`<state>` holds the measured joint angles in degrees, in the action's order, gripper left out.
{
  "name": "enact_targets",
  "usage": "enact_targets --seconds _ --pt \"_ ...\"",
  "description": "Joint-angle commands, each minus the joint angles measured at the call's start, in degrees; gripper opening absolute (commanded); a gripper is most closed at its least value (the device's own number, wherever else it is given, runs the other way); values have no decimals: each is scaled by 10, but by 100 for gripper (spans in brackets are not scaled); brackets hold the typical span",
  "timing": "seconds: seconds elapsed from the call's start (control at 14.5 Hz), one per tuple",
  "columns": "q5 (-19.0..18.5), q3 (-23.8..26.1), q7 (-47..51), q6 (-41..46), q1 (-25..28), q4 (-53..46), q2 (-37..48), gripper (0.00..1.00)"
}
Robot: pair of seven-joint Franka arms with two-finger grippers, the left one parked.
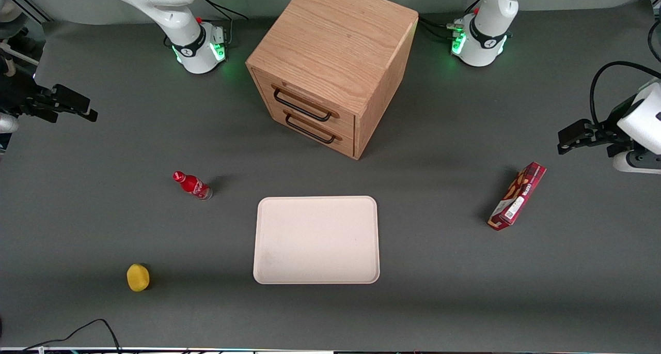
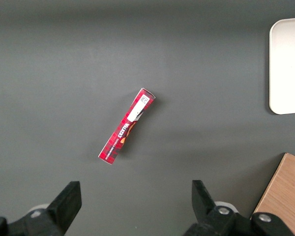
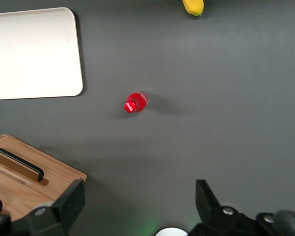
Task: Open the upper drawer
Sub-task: 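Move the right gripper toward the upper drawer's black handle of the wooden cabinet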
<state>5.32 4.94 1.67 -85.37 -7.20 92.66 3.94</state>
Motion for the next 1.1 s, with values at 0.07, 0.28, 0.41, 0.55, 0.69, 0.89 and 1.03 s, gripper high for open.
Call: enact_targets --seconds 0.07,0.28,0.41,0.55,0.69,0.89,1.03 --pt "-7 3 -11 -6 -2 4 10 100" --pt "-7 10 -11 -3 5 8 7 100" --pt "-7 48 -11 -6 4 9 -2 100" --pt "-10 94 -15 -1 9 2 -22 100" --pt "-10 128 -56 1 10 4 -23 100" --pt "-8 208 -77 -2 10 4 -47 100" --pt "-4 250 -78 -12 10 2 -73 100"
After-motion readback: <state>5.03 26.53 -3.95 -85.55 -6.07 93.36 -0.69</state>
